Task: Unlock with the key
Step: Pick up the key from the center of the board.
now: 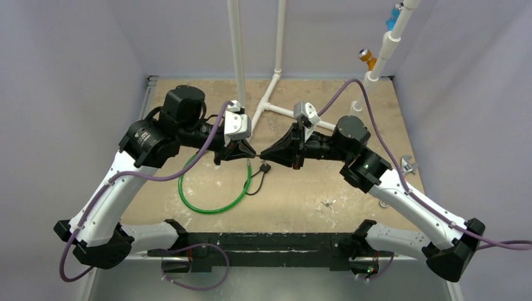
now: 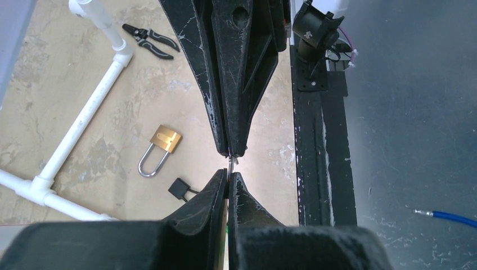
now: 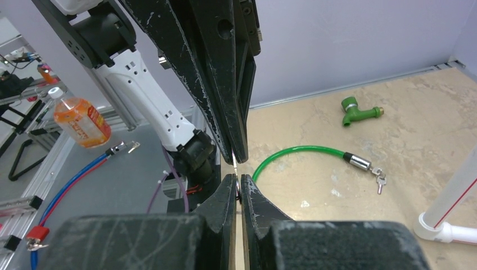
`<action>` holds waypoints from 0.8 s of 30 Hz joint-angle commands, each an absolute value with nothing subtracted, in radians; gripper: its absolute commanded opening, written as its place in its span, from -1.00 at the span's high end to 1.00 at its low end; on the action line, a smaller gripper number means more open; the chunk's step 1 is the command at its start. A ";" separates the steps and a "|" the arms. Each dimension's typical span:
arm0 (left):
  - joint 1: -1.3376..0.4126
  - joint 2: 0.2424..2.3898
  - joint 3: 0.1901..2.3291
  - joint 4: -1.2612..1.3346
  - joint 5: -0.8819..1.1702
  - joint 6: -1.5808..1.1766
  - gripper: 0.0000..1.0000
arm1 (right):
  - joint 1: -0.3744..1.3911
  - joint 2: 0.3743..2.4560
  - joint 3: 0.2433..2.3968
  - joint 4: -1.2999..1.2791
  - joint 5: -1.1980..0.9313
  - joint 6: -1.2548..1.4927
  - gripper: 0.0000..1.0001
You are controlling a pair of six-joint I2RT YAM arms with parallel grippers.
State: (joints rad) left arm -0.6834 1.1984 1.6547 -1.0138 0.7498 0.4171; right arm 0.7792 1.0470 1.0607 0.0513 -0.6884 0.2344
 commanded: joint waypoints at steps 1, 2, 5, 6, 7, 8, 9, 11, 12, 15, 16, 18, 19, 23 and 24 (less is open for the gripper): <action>-0.697 1.197 1.684 -0.960 0.795 0.397 1.00 | 0.779 1.039 1.028 0.115 -0.647 0.235 1.00; -0.697 1.198 1.684 -0.958 0.795 0.396 1.00 | 0.779 1.034 1.016 0.117 -0.640 0.232 1.00; -0.696 1.198 1.683 -0.956 0.792 0.396 1.00 | 0.779 1.025 0.993 0.112 -0.629 0.213 1.00; -0.697 1.199 1.683 -0.957 0.790 0.396 1.00 | 0.780 1.020 0.979 0.123 -0.630 0.212 1.00; -0.697 1.199 1.683 -0.956 0.788 0.395 1.00 | 0.780 1.013 0.965 0.138 -0.625 0.214 1.00; -0.697 1.199 1.684 -0.955 0.786 0.395 1.00 | 0.780 1.002 0.952 0.151 -0.618 0.218 1.00; -0.696 1.198 1.684 -0.954 0.782 0.391 0.95 | 0.779 0.993 0.942 0.163 -0.610 0.223 1.00; -0.696 1.199 1.686 -0.949 0.774 0.383 0.82 | 0.779 0.978 0.931 0.168 -0.600 0.222 1.00; -0.698 1.198 1.686 -0.949 0.773 0.382 0.80 | 0.779 0.973 0.930 0.167 -0.595 0.220 1.00; -0.697 1.197 1.687 -0.946 0.776 0.378 0.80 | 0.779 0.960 0.931 0.155 -0.590 0.217 1.00; -0.697 1.197 1.688 -0.945 0.775 0.375 0.80 | 0.779 0.957 0.932 0.150 -0.590 0.216 1.00; -0.697 1.196 1.691 -0.942 0.770 0.373 0.77 | 0.780 0.951 0.937 0.134 -0.592 0.219 1.00; -0.697 1.194 1.695 -0.941 0.763 0.374 0.66 | 0.779 0.946 0.937 0.126 -0.592 0.220 1.00; -0.694 1.183 1.699 -0.939 0.728 0.369 -0.18 | 0.779 0.912 0.932 0.070 -0.557 0.203 1.00; -0.693 1.180 1.693 -0.940 0.723 0.369 -0.39 | 0.779 0.901 0.930 0.051 -0.543 0.200 1.00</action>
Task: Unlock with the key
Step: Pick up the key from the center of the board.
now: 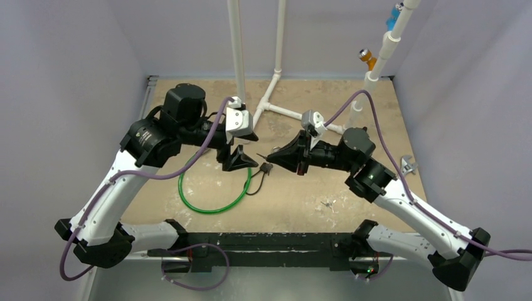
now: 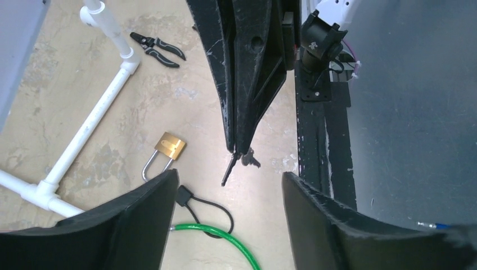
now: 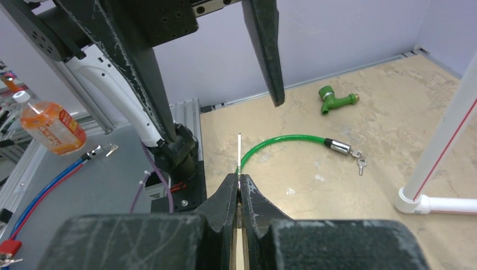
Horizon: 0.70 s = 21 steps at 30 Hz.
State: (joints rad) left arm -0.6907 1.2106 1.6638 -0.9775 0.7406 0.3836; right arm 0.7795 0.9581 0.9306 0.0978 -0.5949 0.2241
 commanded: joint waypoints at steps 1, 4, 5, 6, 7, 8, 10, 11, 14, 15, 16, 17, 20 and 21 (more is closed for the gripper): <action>-0.692 1.179 1.687 -0.942 0.718 0.370 -0.56 | 0.779 0.890 0.930 0.031 -0.527 0.200 1.00; -0.677 1.179 1.654 -0.937 0.704 0.380 -0.80 | 0.777 0.867 0.933 -0.057 -0.470 0.200 1.00; -0.670 1.182 1.641 -0.936 0.702 0.395 -0.84 | 0.775 0.861 0.935 -0.086 -0.451 0.199 1.00; -0.662 1.193 1.629 -0.938 0.703 0.416 -0.85 | 0.773 0.851 0.931 -0.112 -0.417 0.204 1.00; -0.655 1.202 1.615 -0.940 0.706 0.449 -0.87 | 0.768 0.840 0.923 -0.136 -0.388 0.219 1.00; -0.652 1.213 1.600 -0.942 0.705 0.486 -0.88 | 0.763 0.827 0.913 -0.151 -0.362 0.232 1.00; -0.646 1.237 1.576 -0.938 0.705 0.566 -0.89 | 0.743 0.798 0.886 -0.174 -0.329 0.256 1.00; -0.645 1.249 1.574 -0.936 0.711 0.597 -0.89 | 0.731 0.782 0.873 -0.183 -0.327 0.267 1.00; -0.646 1.294 1.582 -0.924 0.745 0.673 -0.92 | 0.690 0.740 0.842 -0.206 -0.317 0.300 1.00; -0.646 1.315 1.599 -0.919 0.754 0.681 -0.93 | 0.677 0.724 0.833 -0.208 -0.316 0.307 1.00; -0.647 1.340 1.620 -0.931 0.763 0.701 -0.94 | 0.664 0.709 0.829 -0.215 -0.305 0.315 1.00; -0.646 1.368 1.640 -0.954 0.774 0.733 -0.97 | 0.653 0.697 0.828 -0.227 -0.288 0.319 1.00; -0.646 1.459 1.641 -0.965 0.765 0.822 -1.00 | 0.631 0.656 0.833 -0.258 -0.236 0.335 1.00; -0.646 1.478 1.638 -0.958 0.759 0.834 -1.00 | 0.630 0.647 0.834 -0.270 -0.213 0.345 1.00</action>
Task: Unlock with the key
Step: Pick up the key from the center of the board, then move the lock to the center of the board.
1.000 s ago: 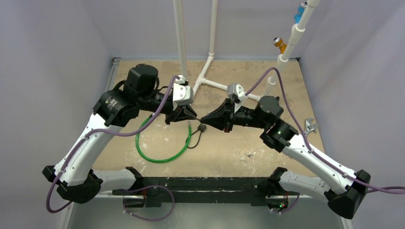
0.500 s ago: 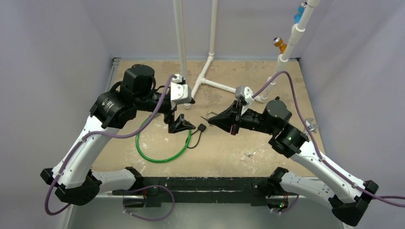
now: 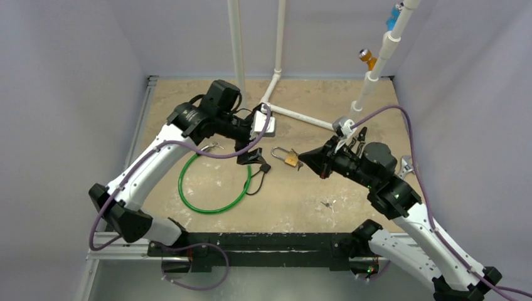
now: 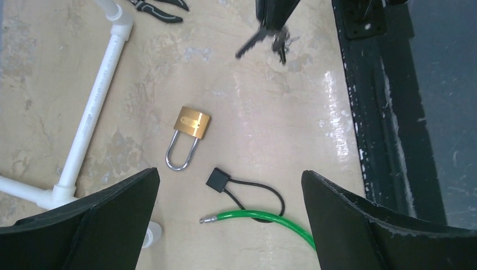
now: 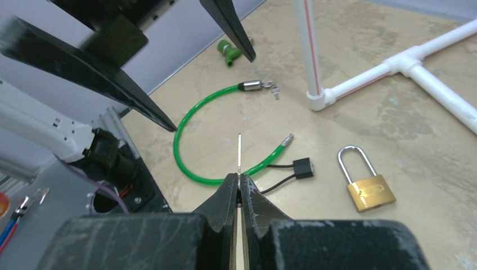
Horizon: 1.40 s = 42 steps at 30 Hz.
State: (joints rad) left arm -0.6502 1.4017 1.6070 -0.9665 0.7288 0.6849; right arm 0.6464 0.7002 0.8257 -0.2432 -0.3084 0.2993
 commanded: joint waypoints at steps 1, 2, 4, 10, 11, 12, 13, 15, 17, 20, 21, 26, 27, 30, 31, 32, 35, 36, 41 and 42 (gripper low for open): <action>-0.647 1.515 1.640 -0.953 0.752 0.850 -1.00 | 0.629 0.636 0.837 -0.283 -0.185 0.356 1.00; -0.647 1.570 1.649 -0.954 0.747 0.869 -1.00 | 0.629 0.617 0.837 -0.295 -0.160 0.366 1.00; -0.648 1.660 1.686 -0.978 0.741 0.900 -1.00 | 0.629 0.577 0.836 -0.316 -0.102 0.395 1.00; -0.670 1.984 1.942 -1.191 0.682 1.059 -1.00 | 0.628 0.458 0.861 -0.356 -0.035 0.430 1.00; -0.676 2.046 2.005 -1.227 0.667 1.072 -1.00 | 0.628 0.451 0.872 -0.365 -0.026 0.431 1.00; -0.682 2.107 2.071 -1.266 0.653 1.088 -1.00 | 0.628 0.449 0.884 -0.375 -0.015 0.428 1.00; -0.689 2.159 2.126 -1.295 0.639 1.096 -1.00 | 0.629 0.446 0.897 -0.387 -0.005 0.427 1.00; -0.700 2.237 2.199 -1.308 0.621 1.099 -1.00 | 0.629 0.439 0.916 -0.398 0.015 0.420 1.00; -0.710 2.273 2.210 -1.267 0.609 1.106 -1.00 | 0.628 0.425 0.934 -0.403 0.028 0.415 1.00; -0.731 2.301 2.183 -1.215 0.588 1.129 -1.00 | 0.629 0.418 0.960 -0.418 0.041 0.412 1.00; -0.738 2.308 2.174 -1.200 0.580 1.137 -1.00 | 0.629 0.416 0.966 -0.423 0.049 0.413 1.00; -0.767 2.338 2.140 -1.085 0.513 1.093 -1.00 | 0.630 0.396 0.979 -0.423 0.046 0.419 1.00; -0.773 2.343 2.134 -1.061 0.490 1.079 -1.00 | 0.629 0.396 0.983 -0.422 0.041 0.421 1.00; -0.787 2.366 2.127 -1.012 0.426 1.053 -1.00 | 0.630 0.394 0.996 -0.420 0.033 0.423 1.00; -0.789 2.372 2.129 -1.009 0.419 1.049 -1.00 | 0.630 0.394 1.000 -0.420 0.032 0.423 1.00; -0.791 2.379 2.130 -1.008 0.415 1.044 -1.00 | 0.630 0.393 1.006 -0.421 0.030 0.423 1.00; -0.803 2.391 2.133 -1.032 0.421 1.056 -1.00 | 0.630 0.393 1.019 -0.428 0.028 0.426 1.00; -0.808 2.399 2.136 -1.045 0.418 1.066 -1.00 | 0.629 0.390 1.021 -0.429 0.026 0.425 1.00; -0.834 2.465 2.225 -1.126 0.389 1.094 -0.89 | 0.630 0.385 1.029 -0.435 0.027 0.428 1.00; -0.836 2.475 2.244 -1.140 0.390 1.099 -0.90 | 0.630 0.384 1.030 -0.436 0.028 0.428 1.00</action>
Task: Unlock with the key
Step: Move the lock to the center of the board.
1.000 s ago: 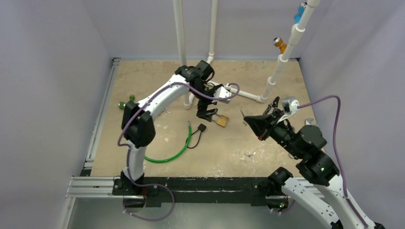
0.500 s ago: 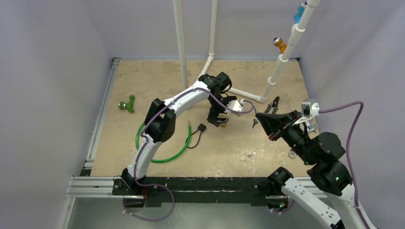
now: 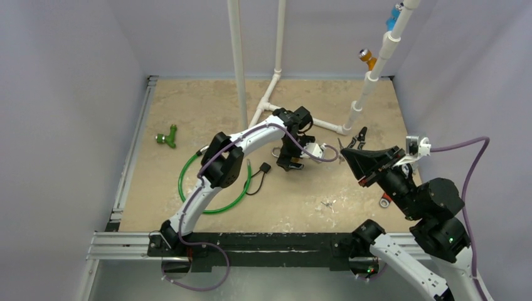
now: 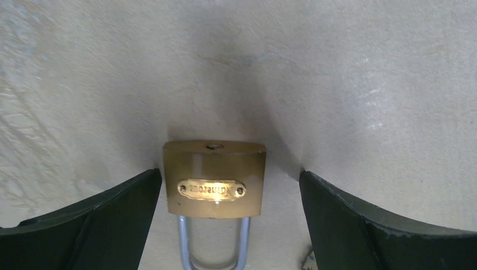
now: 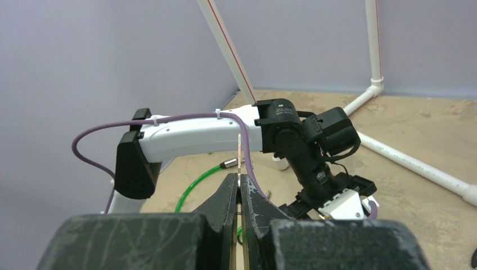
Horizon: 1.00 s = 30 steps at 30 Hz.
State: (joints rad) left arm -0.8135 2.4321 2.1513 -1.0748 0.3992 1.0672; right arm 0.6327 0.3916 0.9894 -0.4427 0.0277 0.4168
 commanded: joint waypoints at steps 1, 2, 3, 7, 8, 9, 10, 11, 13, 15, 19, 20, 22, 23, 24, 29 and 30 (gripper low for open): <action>-0.837 2.482 2.258 -1.151 0.387 1.109 -0.91 | 0.630 0.383 1.033 -0.438 0.027 0.429 1.00; -0.840 2.482 2.261 -1.155 0.380 1.121 -0.91 | 0.630 0.383 1.038 -0.441 0.027 0.427 1.00; -0.842 2.481 2.256 -1.155 0.375 1.137 -0.87 | 0.629 0.386 1.043 -0.445 0.026 0.424 1.00; -0.852 2.440 2.173 -1.131 0.383 1.177 -0.64 | 0.631 0.387 1.053 -0.455 0.027 0.419 1.00; -0.855 2.422 2.142 -1.124 0.389 1.179 -0.61 | 0.631 0.389 1.055 -0.456 0.028 0.417 1.00; -0.857 2.402 2.109 -1.121 0.398 1.181 -0.60 | 0.630 0.389 1.058 -0.458 0.028 0.415 1.00; -0.859 2.379 2.072 -1.109 0.403 1.178 -0.58 | 0.630 0.390 1.061 -0.459 0.027 0.412 1.00; -0.859 2.355 2.029 -1.096 0.409 1.171 -0.56 | 0.630 0.392 1.064 -0.460 0.025 0.410 1.00; -0.859 2.299 1.952 -1.070 0.413 1.153 -0.49 | 0.630 0.393 1.069 -0.463 0.021 0.409 1.00; -0.860 2.257 1.893 -1.053 0.425 1.125 -0.32 | 0.630 0.393 1.069 -0.464 0.020 0.408 1.00; -0.866 2.155 1.759 -0.944 0.449 1.034 -0.09 | 0.630 0.387 1.067 -0.465 0.015 0.409 1.00; -0.869 2.125 1.707 -0.902 0.450 1.014 -0.07 | 0.630 0.388 1.065 -0.465 0.014 0.409 1.00; -0.878 2.080 1.655 -0.847 0.459 0.978 -0.10 | 0.630 0.386 1.058 -0.464 0.012 0.411 1.00; -0.880 2.063 1.644 -0.836 0.464 0.964 -0.19 | 0.630 0.387 1.055 -0.463 0.012 0.412 1.00; -0.881 2.053 1.641 -0.839 0.471 0.954 -0.39 | 0.630 0.387 1.051 -0.462 0.011 0.412 1.00; -0.864 2.039 1.652 -0.914 0.473 1.046 -0.87 | 0.630 0.399 1.047 -0.457 0.009 0.408 1.00; -0.858 2.042 1.650 -0.921 0.466 1.076 -0.88 | 0.630 0.401 1.047 -0.457 0.008 0.408 1.00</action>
State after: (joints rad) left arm -0.8776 2.0937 1.6413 -0.9020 0.4343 1.0103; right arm 0.6327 0.3904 1.0374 -0.4644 0.0235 0.4187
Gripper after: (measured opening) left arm 0.921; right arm 0.005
